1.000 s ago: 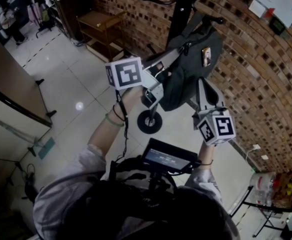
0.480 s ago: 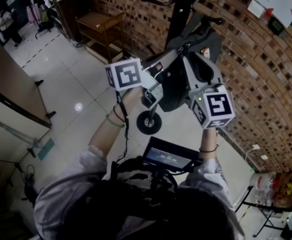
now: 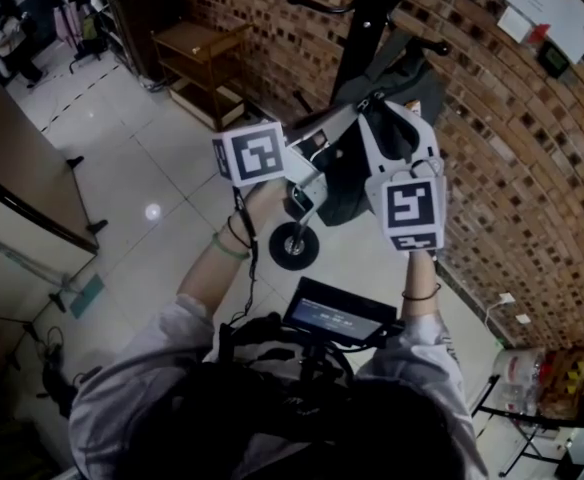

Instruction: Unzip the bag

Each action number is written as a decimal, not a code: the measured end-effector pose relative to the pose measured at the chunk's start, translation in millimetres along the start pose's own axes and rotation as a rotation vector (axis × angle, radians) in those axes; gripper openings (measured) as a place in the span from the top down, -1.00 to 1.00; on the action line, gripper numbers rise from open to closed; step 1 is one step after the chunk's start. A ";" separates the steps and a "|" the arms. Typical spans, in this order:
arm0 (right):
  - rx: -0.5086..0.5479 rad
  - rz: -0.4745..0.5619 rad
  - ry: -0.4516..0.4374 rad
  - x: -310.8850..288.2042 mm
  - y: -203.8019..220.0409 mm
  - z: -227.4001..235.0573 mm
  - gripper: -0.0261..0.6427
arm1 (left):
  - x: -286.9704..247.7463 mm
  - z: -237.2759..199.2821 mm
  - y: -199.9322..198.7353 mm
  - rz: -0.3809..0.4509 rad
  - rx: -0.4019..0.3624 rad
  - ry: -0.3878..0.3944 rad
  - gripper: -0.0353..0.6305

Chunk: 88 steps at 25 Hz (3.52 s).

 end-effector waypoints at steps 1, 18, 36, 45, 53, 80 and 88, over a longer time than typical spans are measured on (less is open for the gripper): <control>0.006 0.000 0.001 -0.3 -0.4 0.8 0.61 | -1.3 0.8 -0.3 -0.002 -0.006 0.008 0.88; -0.009 0.057 -0.012 4.4 11.3 25.2 0.94 | 1.9 -1.9 6.5 -0.015 -0.120 0.013 0.88; -0.125 0.048 0.001 12.8 24.7 46.4 0.91 | 22.6 -21.9 23.2 0.043 -0.063 0.084 0.88; -0.165 0.066 -0.029 11.4 33.7 53.5 0.90 | 36.4 -30.8 36.9 0.058 -0.089 0.033 0.88; -0.185 0.075 -0.036 12.1 38.1 57.8 0.90 | 46.7 -34.4 48.9 0.077 -0.126 -0.017 0.88; -0.221 0.078 -0.039 11.2 52.3 80.1 0.86 | 80.6 -73.4 101.5 0.110 -0.118 -0.119 0.87; -0.239 0.085 -0.035 10.3 58.3 82.9 0.86 | 88.2 -88.1 119.1 0.106 -0.107 -0.165 0.87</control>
Point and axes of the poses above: the fingertips, and each gripper's own axes: x backward along the fingers, z to its right, y out of its underside, the point moved 9 cm from there along x, backward along the fingers, and after that the axes turned 12 degrees about x, right-handed, at the moved point
